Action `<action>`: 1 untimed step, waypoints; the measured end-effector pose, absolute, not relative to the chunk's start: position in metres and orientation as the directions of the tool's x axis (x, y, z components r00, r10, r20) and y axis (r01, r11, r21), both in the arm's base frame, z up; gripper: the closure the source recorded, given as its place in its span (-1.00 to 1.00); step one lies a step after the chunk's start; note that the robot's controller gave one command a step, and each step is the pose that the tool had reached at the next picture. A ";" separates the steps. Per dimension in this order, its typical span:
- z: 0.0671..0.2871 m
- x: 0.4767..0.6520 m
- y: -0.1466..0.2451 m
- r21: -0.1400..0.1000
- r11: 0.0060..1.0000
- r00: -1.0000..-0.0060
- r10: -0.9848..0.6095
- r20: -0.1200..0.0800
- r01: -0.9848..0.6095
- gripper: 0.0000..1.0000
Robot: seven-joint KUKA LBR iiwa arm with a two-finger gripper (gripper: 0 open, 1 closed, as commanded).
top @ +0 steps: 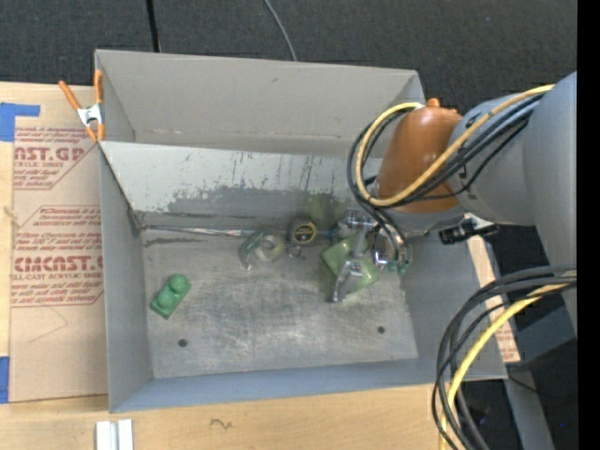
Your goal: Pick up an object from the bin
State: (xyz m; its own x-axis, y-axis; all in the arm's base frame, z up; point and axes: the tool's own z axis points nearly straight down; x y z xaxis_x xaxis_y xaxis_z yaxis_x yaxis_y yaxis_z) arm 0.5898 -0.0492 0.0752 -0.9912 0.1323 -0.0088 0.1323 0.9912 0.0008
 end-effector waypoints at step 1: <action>0.078 0.590 -0.047 0.005 0.991 -0.991 0.132 -0.005 0.132 1.00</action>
Offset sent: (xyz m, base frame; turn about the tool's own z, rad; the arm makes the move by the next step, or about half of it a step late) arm 0.0000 0.0000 0.0000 0.0000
